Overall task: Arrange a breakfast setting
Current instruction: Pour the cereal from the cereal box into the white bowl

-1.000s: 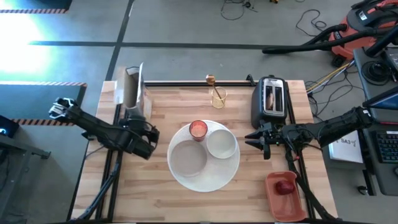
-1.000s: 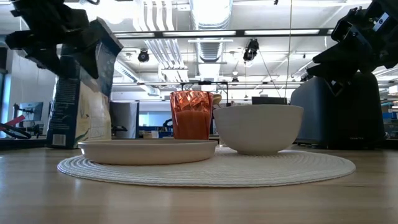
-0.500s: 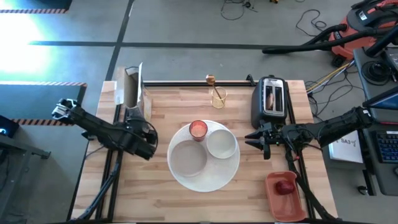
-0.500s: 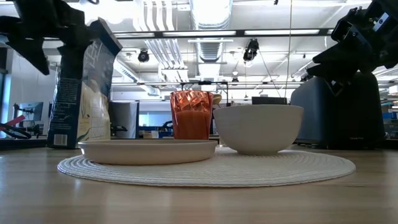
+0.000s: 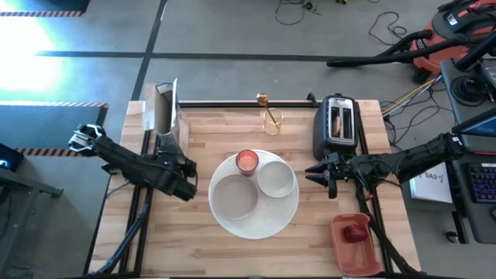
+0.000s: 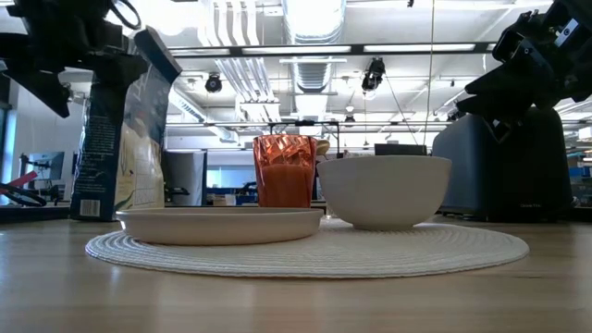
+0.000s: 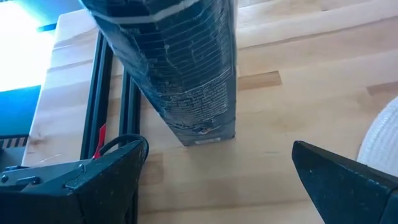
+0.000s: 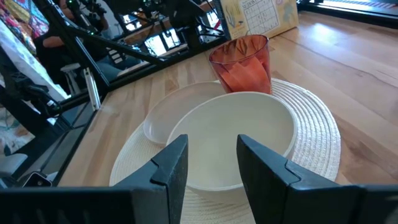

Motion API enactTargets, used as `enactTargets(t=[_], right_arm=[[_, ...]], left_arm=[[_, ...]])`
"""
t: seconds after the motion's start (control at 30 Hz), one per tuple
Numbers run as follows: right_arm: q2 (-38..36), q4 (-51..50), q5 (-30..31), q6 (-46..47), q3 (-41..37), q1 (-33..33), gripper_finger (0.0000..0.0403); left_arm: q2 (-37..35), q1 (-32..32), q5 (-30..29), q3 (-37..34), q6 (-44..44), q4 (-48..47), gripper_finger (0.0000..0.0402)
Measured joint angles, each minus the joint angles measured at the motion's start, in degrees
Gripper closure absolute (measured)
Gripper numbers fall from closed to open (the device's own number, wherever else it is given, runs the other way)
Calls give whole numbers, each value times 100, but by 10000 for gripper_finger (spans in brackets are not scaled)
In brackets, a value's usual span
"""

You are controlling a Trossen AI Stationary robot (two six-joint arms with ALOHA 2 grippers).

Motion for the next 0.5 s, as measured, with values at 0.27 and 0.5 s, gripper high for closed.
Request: enactTargets(t=[0.27,0.5], right_arm=[[0,0,-1,0,0,0,275],[1,-6,-2,0,0,1,275]], left_arm=[[325,4,-3,-190,-699,2,10],[570,8,-489,-375,-1225,0,10]])
